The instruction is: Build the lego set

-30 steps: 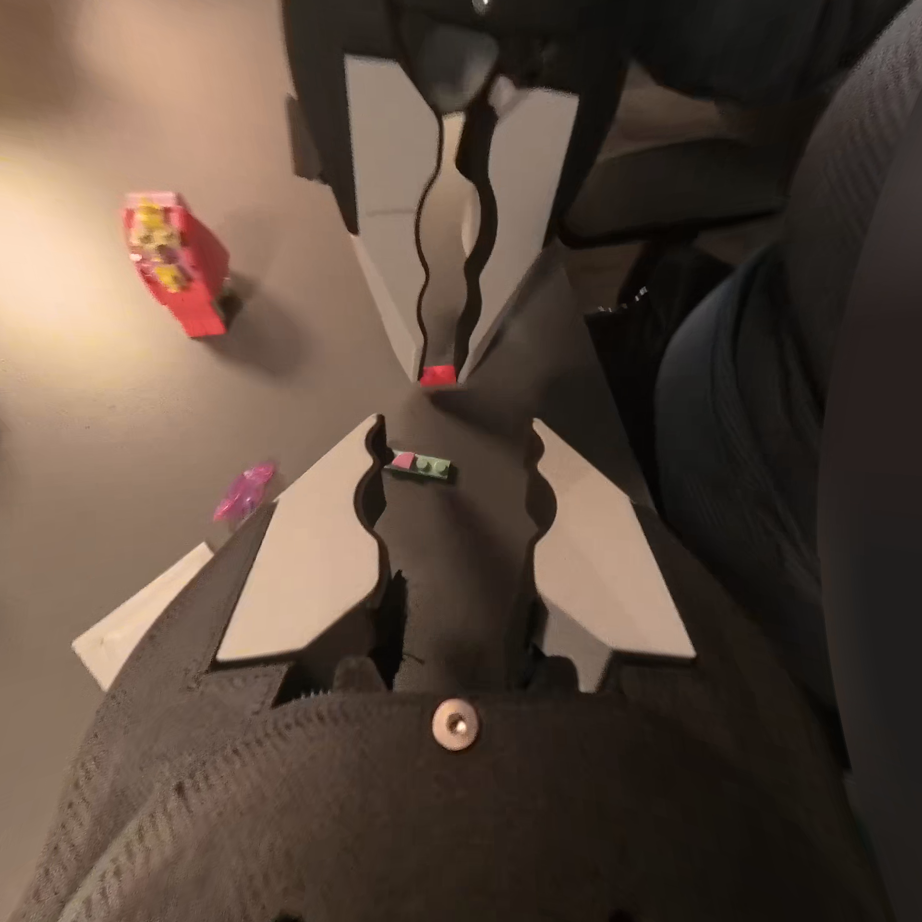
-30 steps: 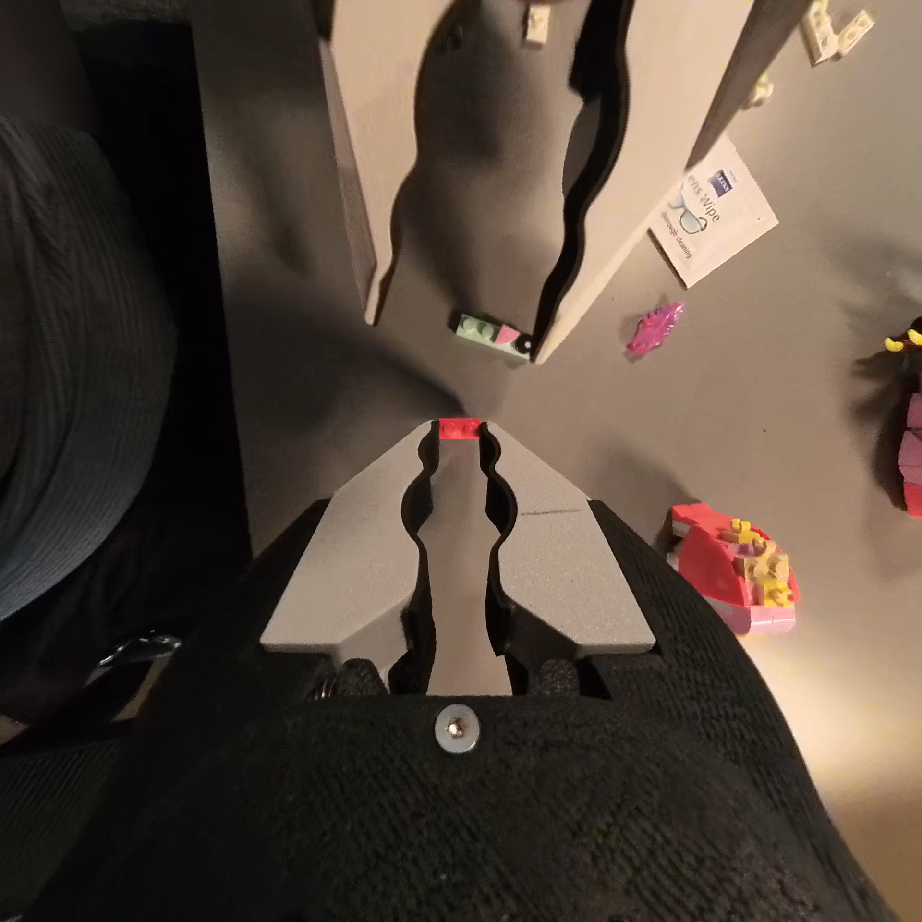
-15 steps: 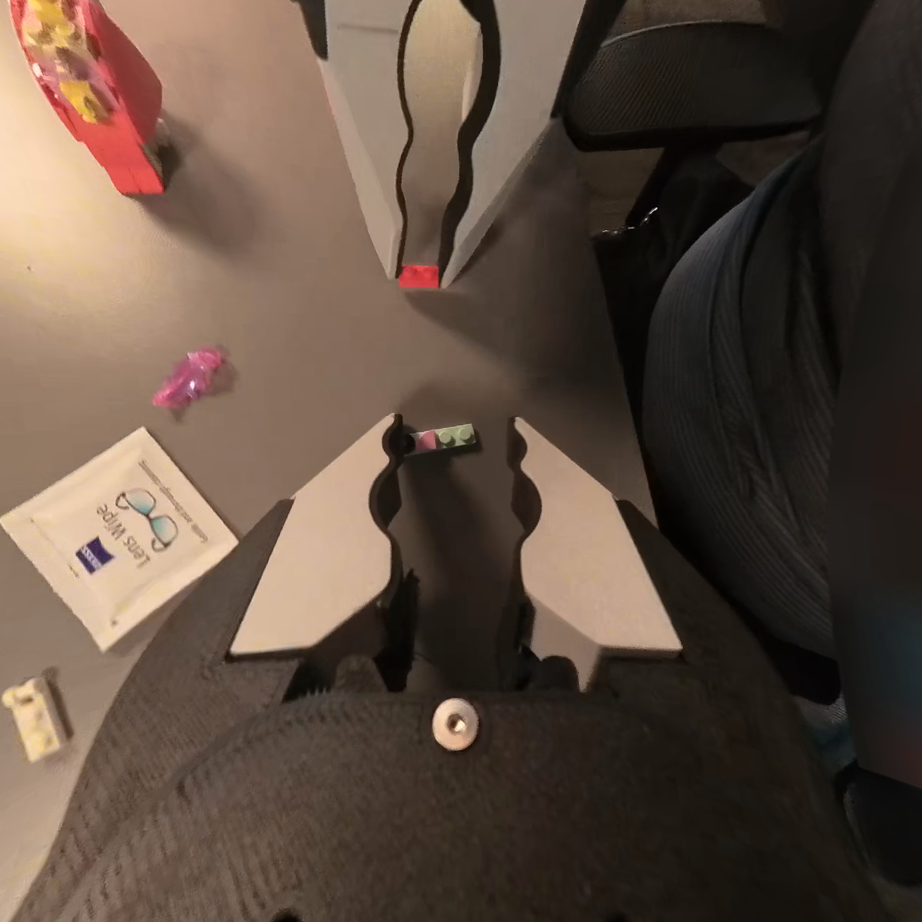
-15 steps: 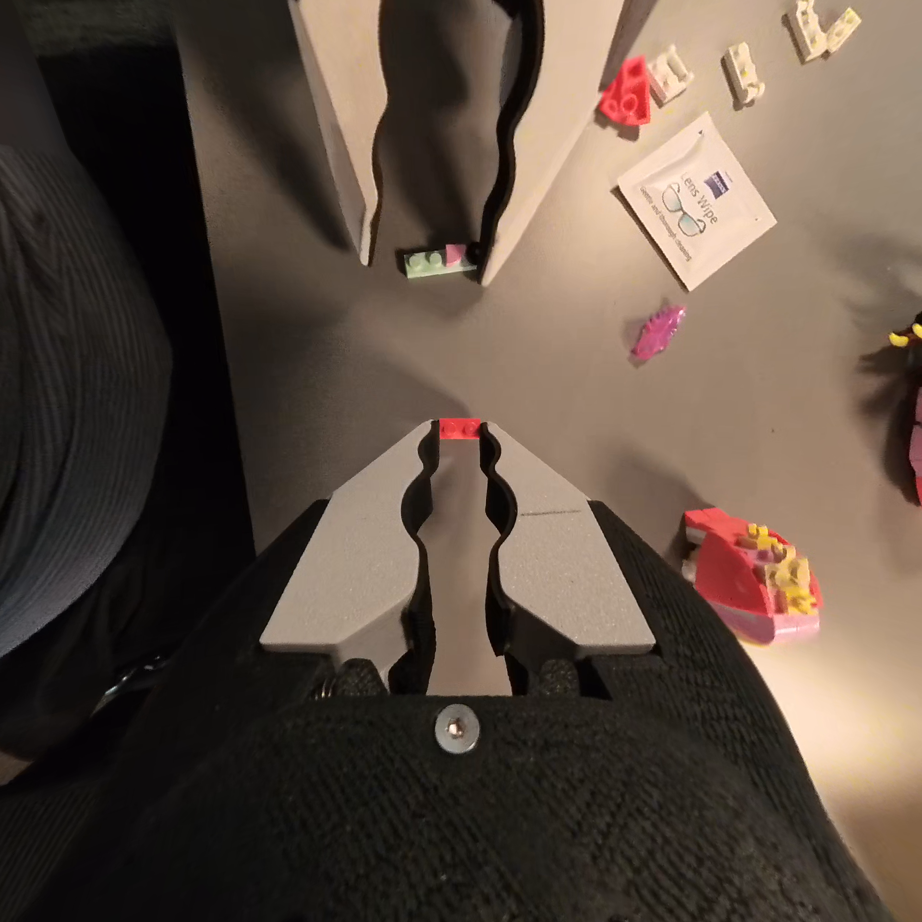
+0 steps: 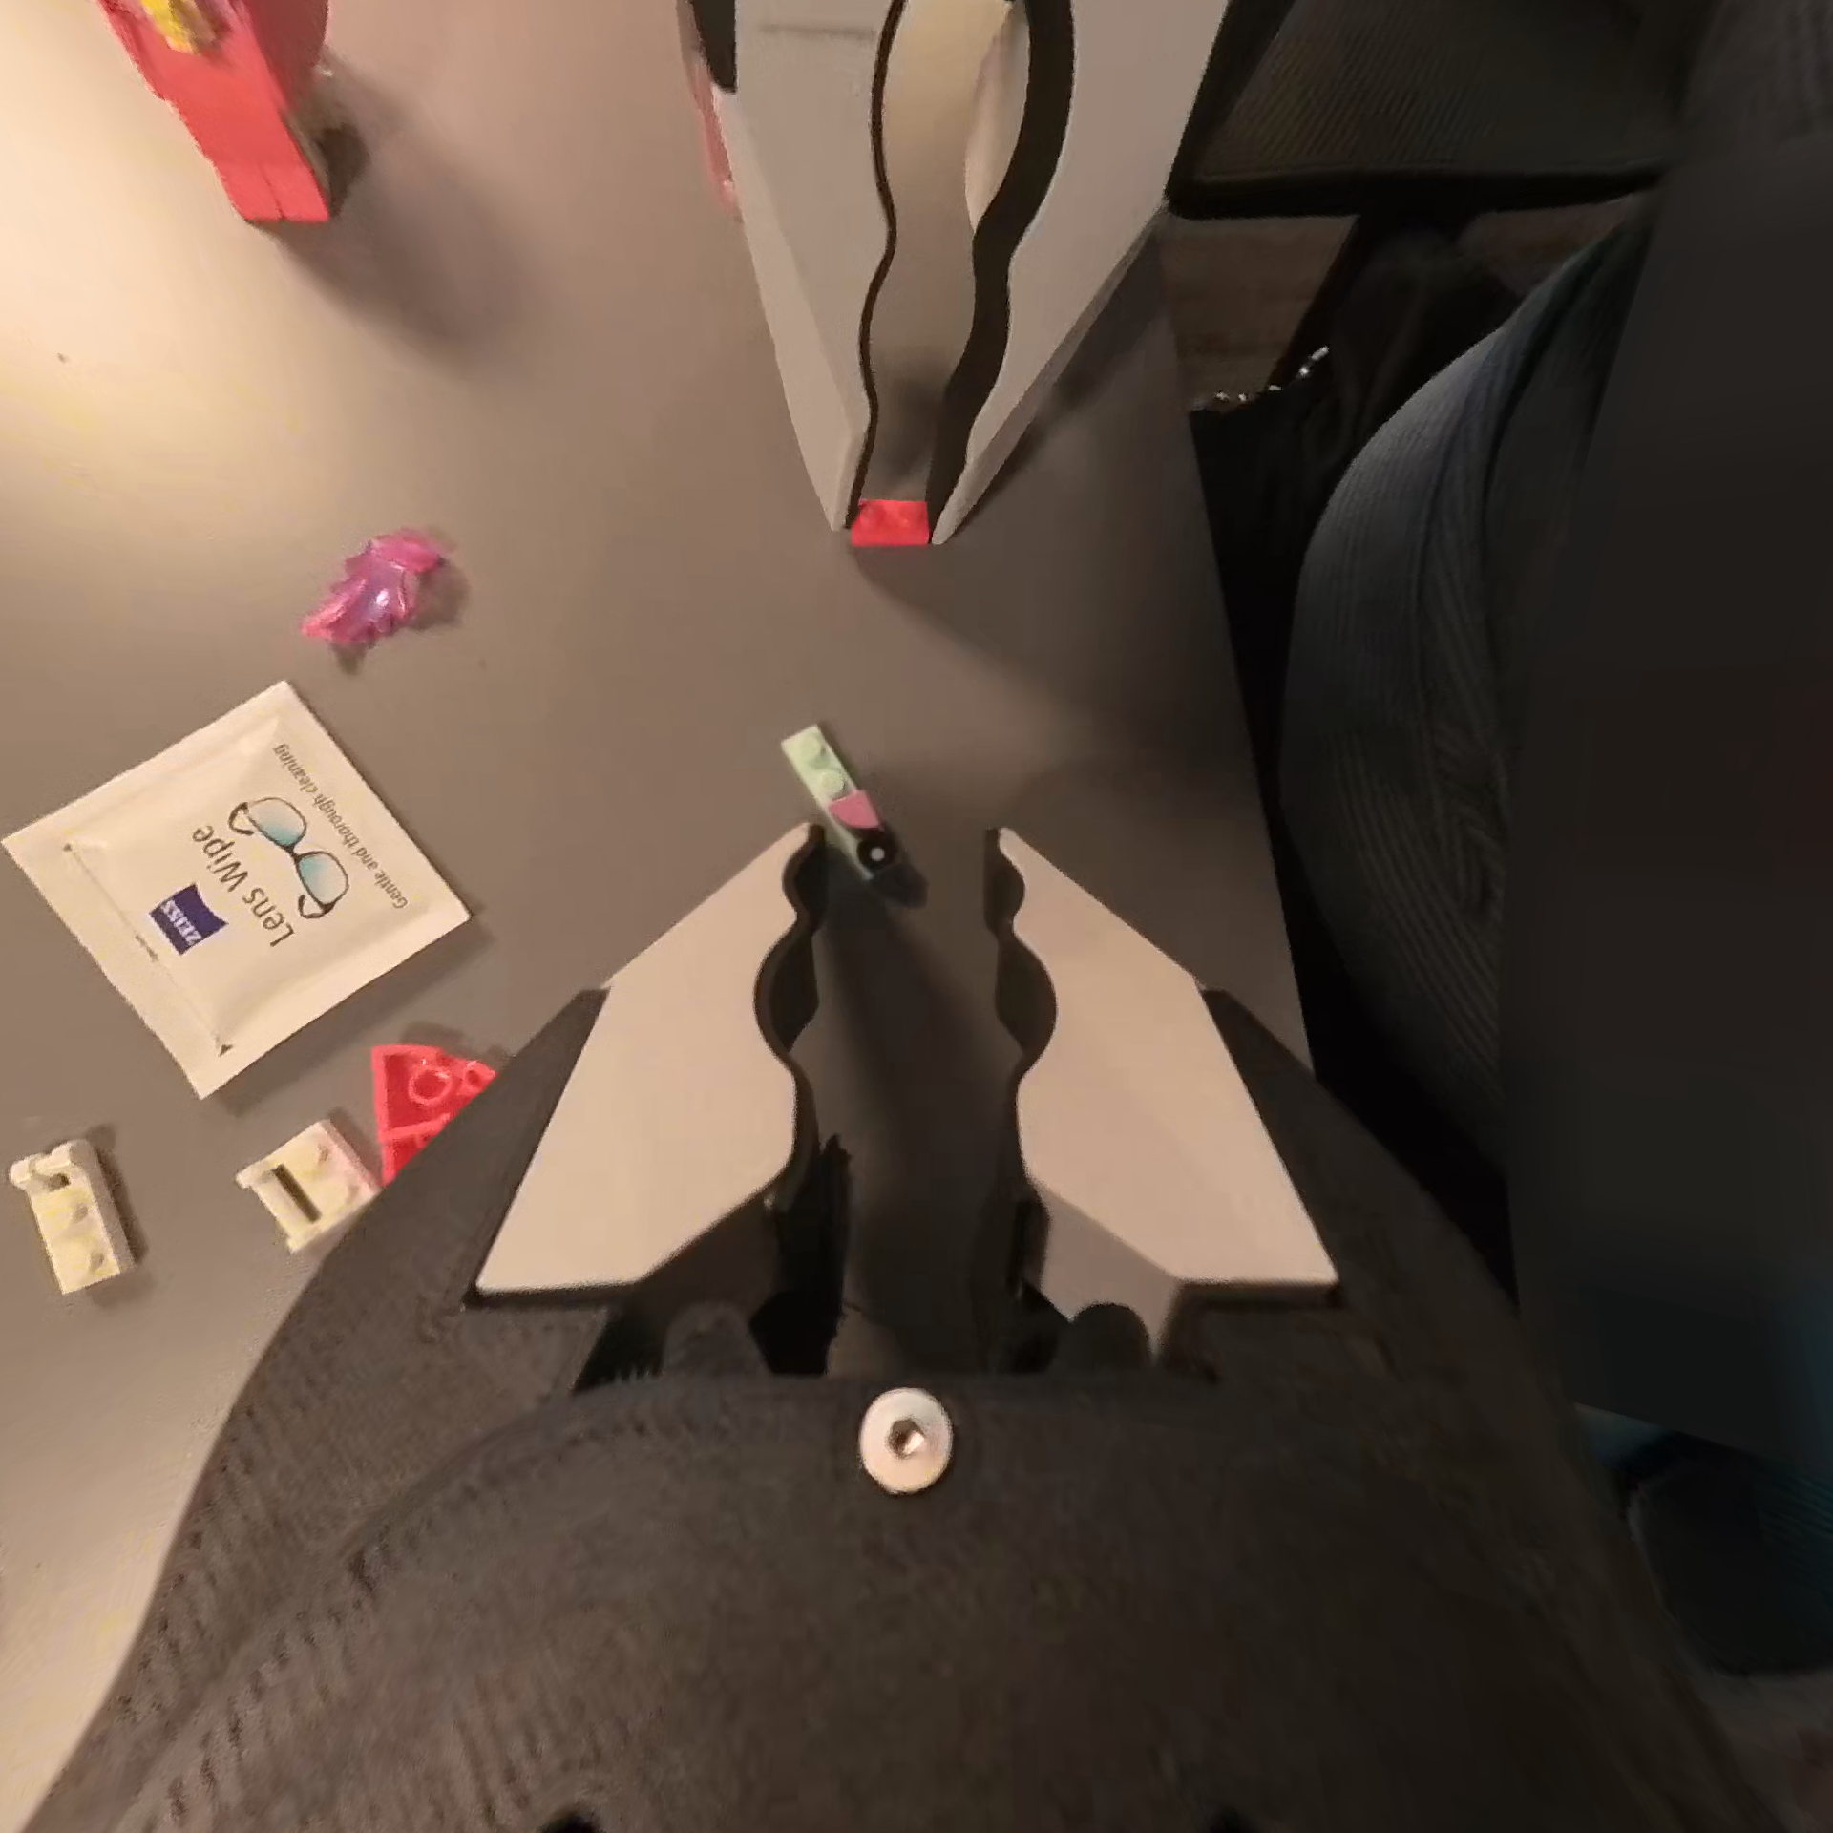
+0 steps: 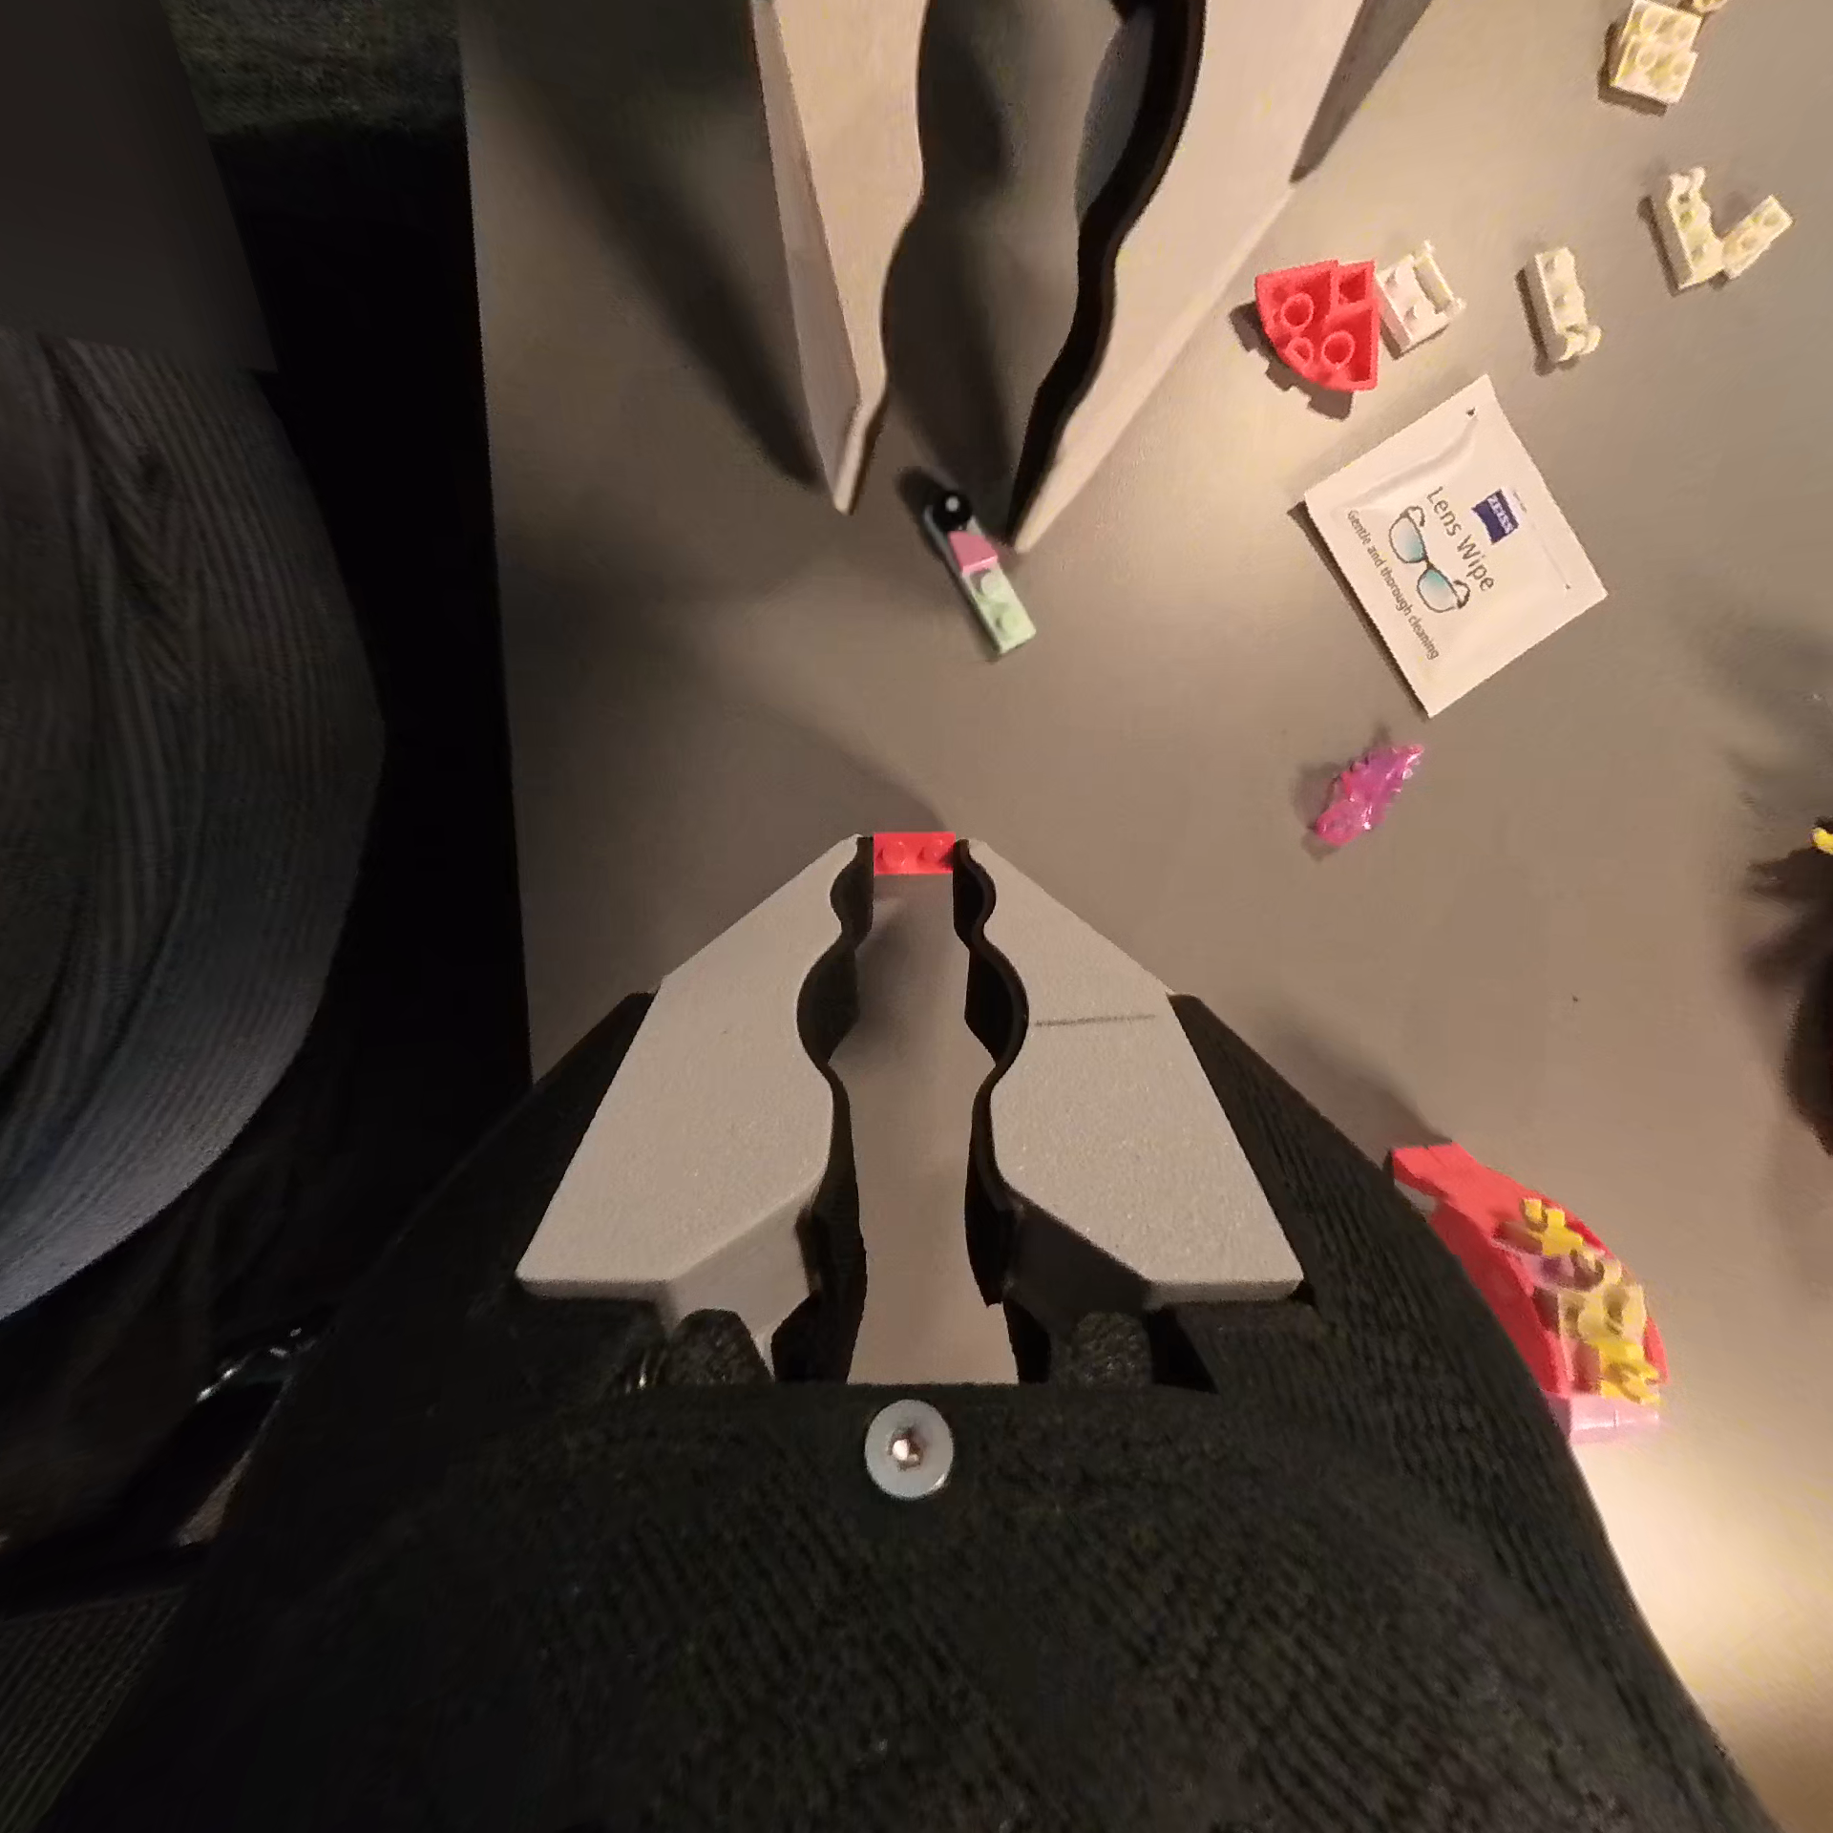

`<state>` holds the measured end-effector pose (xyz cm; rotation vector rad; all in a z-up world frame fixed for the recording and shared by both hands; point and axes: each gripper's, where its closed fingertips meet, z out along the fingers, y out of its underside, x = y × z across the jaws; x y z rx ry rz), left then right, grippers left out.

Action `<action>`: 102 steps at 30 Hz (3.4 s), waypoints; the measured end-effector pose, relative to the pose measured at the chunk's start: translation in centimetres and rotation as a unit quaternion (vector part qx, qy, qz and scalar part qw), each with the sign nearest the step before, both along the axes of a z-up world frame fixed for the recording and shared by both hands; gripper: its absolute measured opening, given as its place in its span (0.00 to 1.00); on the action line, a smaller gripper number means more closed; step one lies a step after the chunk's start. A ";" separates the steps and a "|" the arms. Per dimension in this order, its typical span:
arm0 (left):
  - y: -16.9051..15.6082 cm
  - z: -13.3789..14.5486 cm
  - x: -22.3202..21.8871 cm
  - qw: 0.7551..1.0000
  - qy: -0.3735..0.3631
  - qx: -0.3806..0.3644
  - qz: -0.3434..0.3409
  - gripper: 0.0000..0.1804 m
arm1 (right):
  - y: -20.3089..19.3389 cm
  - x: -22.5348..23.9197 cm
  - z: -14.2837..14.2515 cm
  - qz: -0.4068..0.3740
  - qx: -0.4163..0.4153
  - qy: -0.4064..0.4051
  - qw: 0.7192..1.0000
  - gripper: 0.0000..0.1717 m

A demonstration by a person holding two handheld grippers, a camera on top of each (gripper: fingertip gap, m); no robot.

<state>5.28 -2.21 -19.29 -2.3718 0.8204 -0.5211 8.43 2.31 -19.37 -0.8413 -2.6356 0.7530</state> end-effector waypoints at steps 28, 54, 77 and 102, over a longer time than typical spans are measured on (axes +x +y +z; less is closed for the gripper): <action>0.8 -0.3 -0.4 0.979 0.033 0.079 0.187 0.04 | 1.0 -1.5 0.0 -0.020 0.044 -0.075 0.996 0.24; 1.1 -0.3 -0.1 0.985 0.014 0.080 0.152 0.04 | 0.8 -1.5 -0.3 0.232 0.045 -0.077 0.969 0.03; 2.3 -0.1 0.0 0.975 0.021 0.113 0.189 0.04 | -1.7 -3.1 0.4 0.157 0.021 -0.065 0.985 0.03; 2.4 -0.1 -0.1 0.975 0.018 0.112 0.193 0.04 | -1.7 -3.3 0.4 0.147 0.032 -0.059 0.987 0.05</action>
